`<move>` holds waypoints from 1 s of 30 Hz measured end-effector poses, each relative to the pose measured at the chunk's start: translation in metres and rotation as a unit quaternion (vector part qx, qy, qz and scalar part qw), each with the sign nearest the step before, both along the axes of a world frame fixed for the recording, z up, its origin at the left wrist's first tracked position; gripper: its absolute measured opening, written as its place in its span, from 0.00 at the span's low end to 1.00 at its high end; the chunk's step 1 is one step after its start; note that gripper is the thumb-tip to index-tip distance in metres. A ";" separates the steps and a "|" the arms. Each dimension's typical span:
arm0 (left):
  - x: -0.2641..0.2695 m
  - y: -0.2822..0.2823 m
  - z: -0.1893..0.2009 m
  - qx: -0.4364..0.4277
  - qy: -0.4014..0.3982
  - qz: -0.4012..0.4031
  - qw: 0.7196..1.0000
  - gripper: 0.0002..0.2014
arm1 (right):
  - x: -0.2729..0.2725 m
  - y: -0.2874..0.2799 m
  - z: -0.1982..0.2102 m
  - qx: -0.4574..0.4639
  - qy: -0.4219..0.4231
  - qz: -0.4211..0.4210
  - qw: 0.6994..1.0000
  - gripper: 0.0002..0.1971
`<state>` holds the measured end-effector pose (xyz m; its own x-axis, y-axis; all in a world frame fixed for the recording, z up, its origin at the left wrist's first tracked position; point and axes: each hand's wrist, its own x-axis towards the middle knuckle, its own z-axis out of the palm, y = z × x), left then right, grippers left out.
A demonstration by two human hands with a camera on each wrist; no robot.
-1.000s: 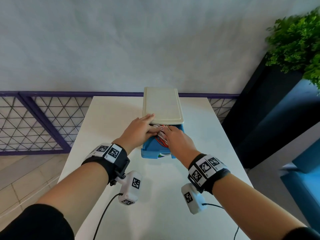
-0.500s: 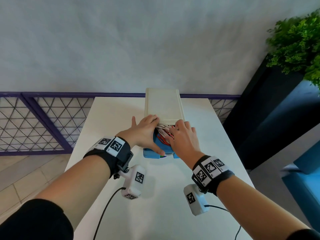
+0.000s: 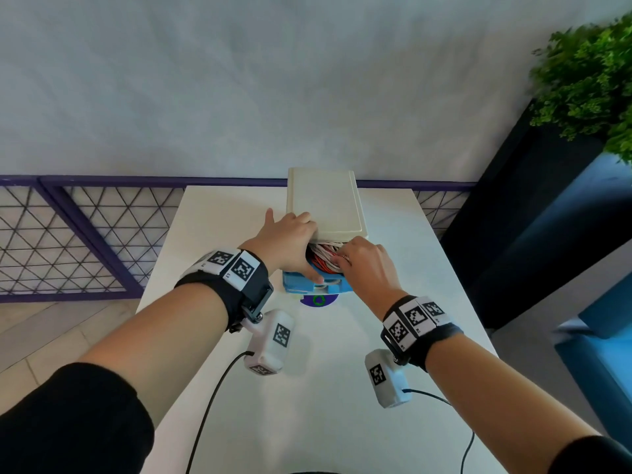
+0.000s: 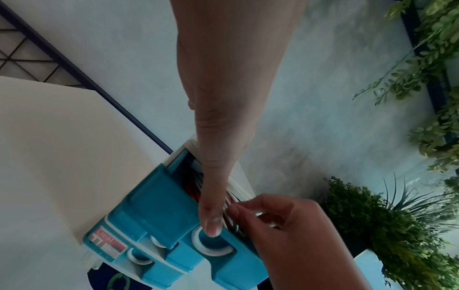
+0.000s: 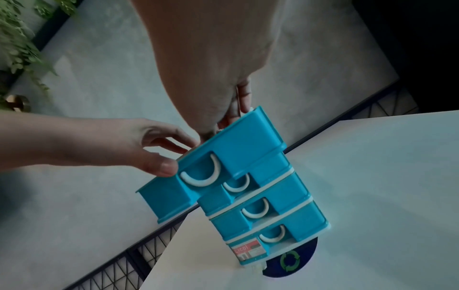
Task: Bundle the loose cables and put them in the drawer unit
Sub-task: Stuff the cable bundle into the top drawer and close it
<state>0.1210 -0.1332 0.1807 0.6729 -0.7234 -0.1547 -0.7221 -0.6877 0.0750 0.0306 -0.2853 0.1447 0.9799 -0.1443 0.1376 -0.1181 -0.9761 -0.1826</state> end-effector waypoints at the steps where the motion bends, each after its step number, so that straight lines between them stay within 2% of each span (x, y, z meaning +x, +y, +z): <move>1: 0.001 -0.001 0.000 0.002 -0.004 0.000 1.000 0.41 | -0.001 0.000 -0.004 -0.016 -0.015 0.005 1.000 0.15; 3: 0.003 -0.003 0.000 0.004 -0.010 0.004 1.000 0.41 | 0.002 0.002 -0.005 -0.044 -0.036 0.008 0.998 0.14; 7: 0.005 -0.005 0.000 -0.003 -0.015 0.012 1.000 0.39 | 0.011 0.005 0.000 -0.091 0.009 -0.001 0.996 0.18; 11: 0.004 -0.007 0.001 -0.015 -0.015 0.025 0.999 0.37 | 0.019 0.008 0.008 -0.097 0.030 -0.005 0.995 0.18; 13: 0.004 -0.008 0.000 -0.026 -0.016 0.034 0.999 0.35 | 0.019 0.007 0.012 -0.080 0.035 -0.006 0.996 0.16; 17: 0.005 -0.010 -0.003 -0.043 -0.025 0.045 0.998 0.30 | 0.013 -0.005 0.019 -0.014 -0.006 -0.011 1.000 0.15; 22: 0.006 -0.011 -0.006 -0.061 -0.030 0.050 0.996 0.30 | 0.017 -0.010 0.019 0.035 -0.063 -0.015 0.997 0.12; 30: 0.008 -0.011 -0.011 -0.090 -0.035 0.054 0.994 0.29 | 0.026 -0.009 0.011 0.023 -0.028 -0.006 0.999 0.12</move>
<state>0.1290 -0.1438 0.1693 0.7530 -0.6577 0.0207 -0.6521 -0.7417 0.1568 0.0570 -0.2939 0.1554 0.9690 -0.1634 0.1851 -0.1182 -0.9653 -0.2330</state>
